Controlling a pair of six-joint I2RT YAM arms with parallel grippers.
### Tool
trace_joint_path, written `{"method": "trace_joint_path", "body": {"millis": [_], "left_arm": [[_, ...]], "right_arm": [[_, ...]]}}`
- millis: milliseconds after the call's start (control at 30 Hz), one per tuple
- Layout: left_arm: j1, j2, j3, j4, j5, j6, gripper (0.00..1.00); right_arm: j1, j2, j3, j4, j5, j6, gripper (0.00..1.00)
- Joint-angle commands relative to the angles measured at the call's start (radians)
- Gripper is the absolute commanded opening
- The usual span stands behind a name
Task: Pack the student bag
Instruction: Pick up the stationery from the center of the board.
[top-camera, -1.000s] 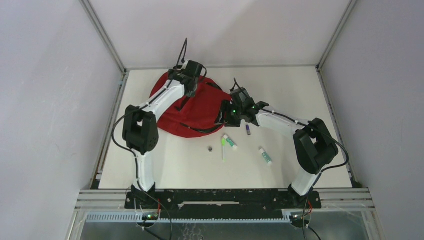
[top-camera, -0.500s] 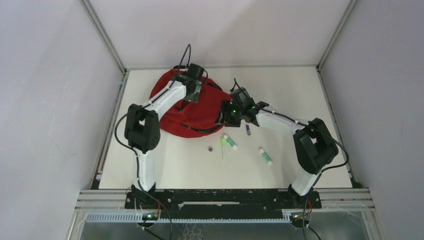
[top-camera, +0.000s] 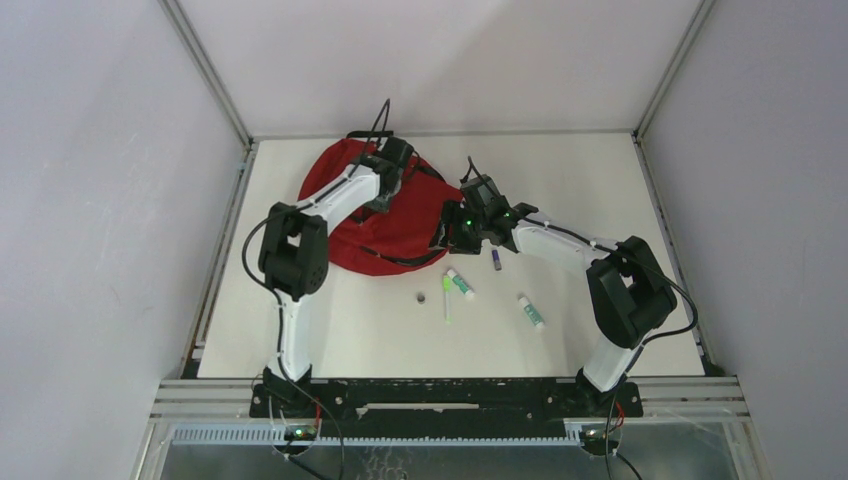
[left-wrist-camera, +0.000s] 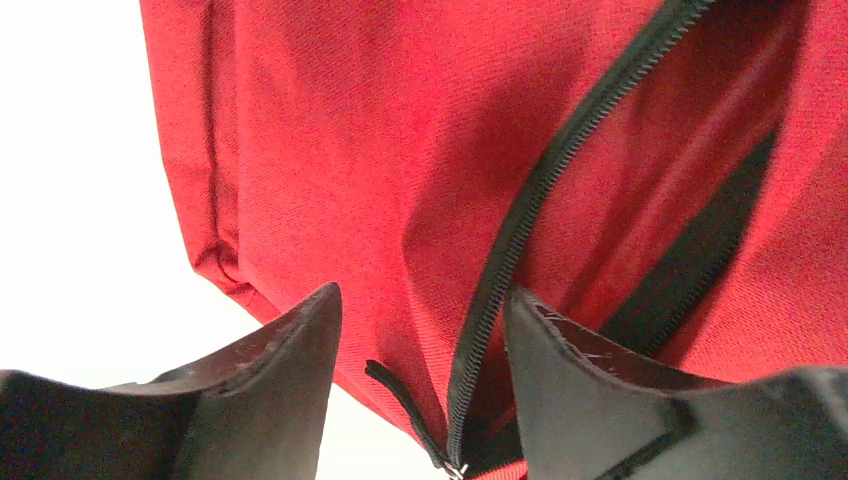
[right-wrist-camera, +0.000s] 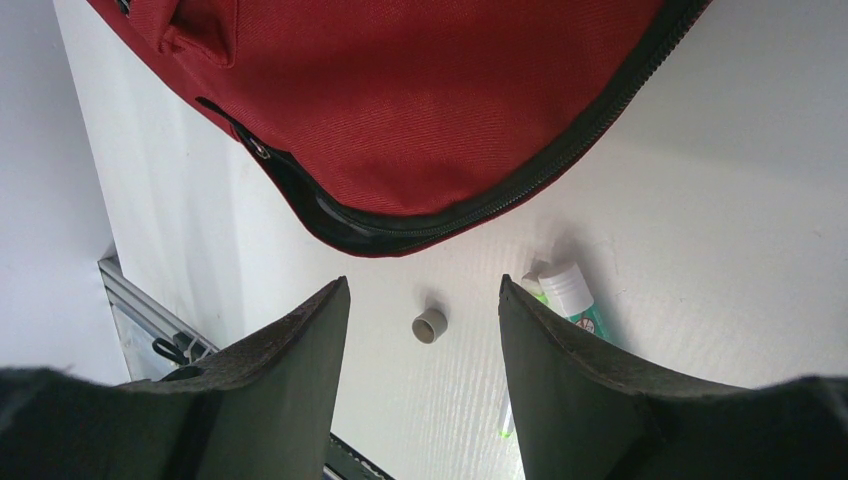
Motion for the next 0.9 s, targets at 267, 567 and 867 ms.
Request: {"method": "trace_joint_path", "body": {"millis": [267, 567, 867], "left_arm": [[0.017, -0.046, 0.021, -0.005, -0.137, -0.015, 0.23], [0.03, -0.212, -0.102, 0.126, -0.031, -0.04, 0.0], [0.043, -0.335, -0.149, 0.179, 0.053, -0.09, 0.0]], "right_arm": [[0.009, -0.018, 0.004, 0.024, 0.0, 0.002, 0.65], [-0.02, -0.119, -0.062, -0.012, 0.18, -0.053, 0.64], [-0.156, -0.262, -0.218, -0.075, 0.312, -0.231, 0.64]]}}
